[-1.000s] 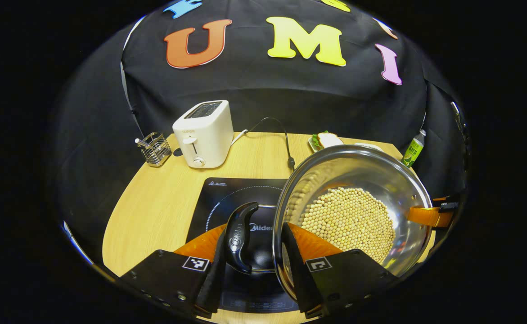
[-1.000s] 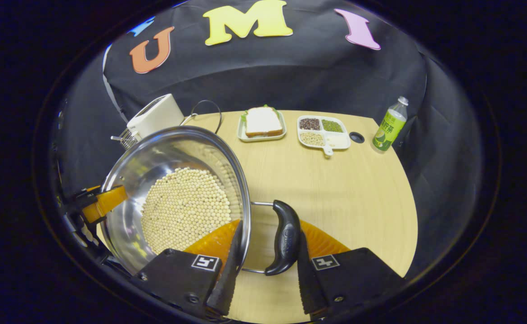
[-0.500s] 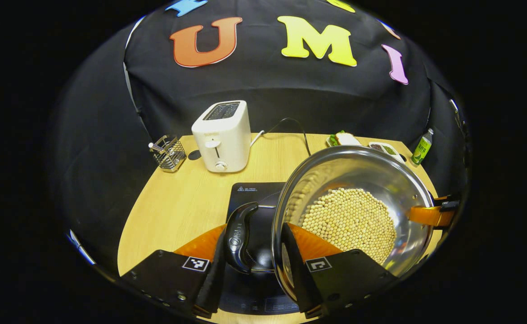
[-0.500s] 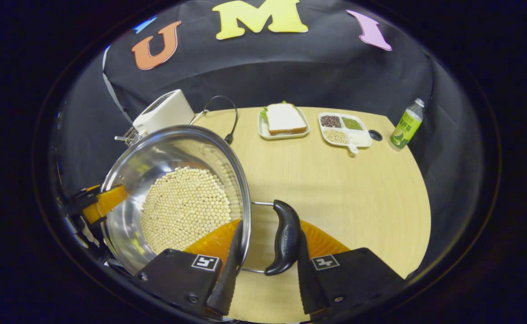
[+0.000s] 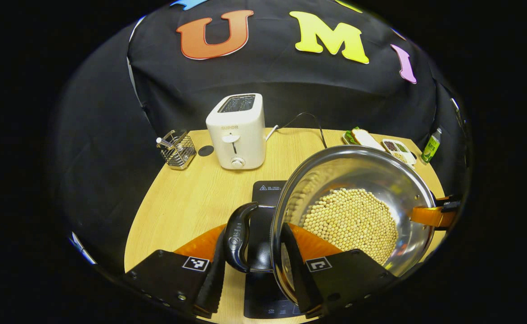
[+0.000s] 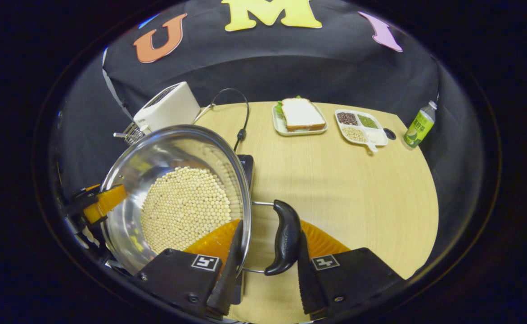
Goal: First push the handle of the pot to place it horizontally, then grasp the pot with both hands and set it on the induction cooktop.
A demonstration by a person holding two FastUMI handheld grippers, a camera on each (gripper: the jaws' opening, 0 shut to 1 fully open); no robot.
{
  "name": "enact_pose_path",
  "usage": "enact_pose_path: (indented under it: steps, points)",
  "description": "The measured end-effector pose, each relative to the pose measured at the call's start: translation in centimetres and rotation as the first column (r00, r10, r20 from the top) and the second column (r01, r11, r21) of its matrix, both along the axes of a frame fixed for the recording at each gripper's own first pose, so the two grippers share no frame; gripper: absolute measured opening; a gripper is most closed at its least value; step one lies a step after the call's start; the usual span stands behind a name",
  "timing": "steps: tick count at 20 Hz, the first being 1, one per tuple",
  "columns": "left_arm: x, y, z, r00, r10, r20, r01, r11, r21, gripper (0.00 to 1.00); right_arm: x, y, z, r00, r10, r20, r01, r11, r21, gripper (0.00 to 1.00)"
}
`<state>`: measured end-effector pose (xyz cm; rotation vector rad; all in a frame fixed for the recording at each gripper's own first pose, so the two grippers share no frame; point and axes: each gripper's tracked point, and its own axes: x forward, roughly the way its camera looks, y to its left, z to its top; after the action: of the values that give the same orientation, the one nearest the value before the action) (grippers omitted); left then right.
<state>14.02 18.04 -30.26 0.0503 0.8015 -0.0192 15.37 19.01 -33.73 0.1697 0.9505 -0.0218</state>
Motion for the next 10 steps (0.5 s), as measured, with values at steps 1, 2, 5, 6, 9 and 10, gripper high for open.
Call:
enact_pose_path:
  steps: [1, 2, 5, 6, 9, 10]
  points:
    - [0.3, 0.3, -0.1, 1.0, 0.001, -0.001, -0.001, 1.0, 0.002, 0.63, 0.2, 0.2, -0.2, 1.0, -0.001, -0.004, 0.001, 1.0, 0.0, 0.58]
    - [0.4, 0.6, -0.4, 1.0, 0.002, -0.002, -0.002, 1.0, 0.005, 0.63, 0.3, 0.6, -0.5, 1.0, -0.003, -0.008, 0.003, 1.0, 0.003, 0.58]
    - [0.5, 1.0, -1.1, 1.0, 0.006, -0.004, -0.006, 1.0, 0.001, 0.63, 0.8, 1.0, -1.1, 1.0, -0.002, -0.014, 0.002, 1.0, 0.002, 0.58]
    - [0.6, 1.1, -1.4, 1.0, 0.009, -0.008, -0.009, 1.0, -0.003, 0.63, 0.9, 1.0, -1.3, 1.0, -0.004, -0.013, 0.004, 1.0, -0.002, 0.58]
    - [0.7, 1.2, -2.1, 1.0, 0.003, -0.012, -0.003, 1.0, -0.004, 0.63, 1.0, 1.2, -2.1, 1.0, -0.007, -0.028, 0.007, 1.0, 0.0, 0.58]
    - [1.0, 0.9, -2.2, 1.0, -0.002, -0.015, 0.002, 1.0, 0.0, 0.63, 0.9, 1.2, -2.4, 0.999, -0.013, -0.034, 0.013, 1.0, 0.006, 0.58]
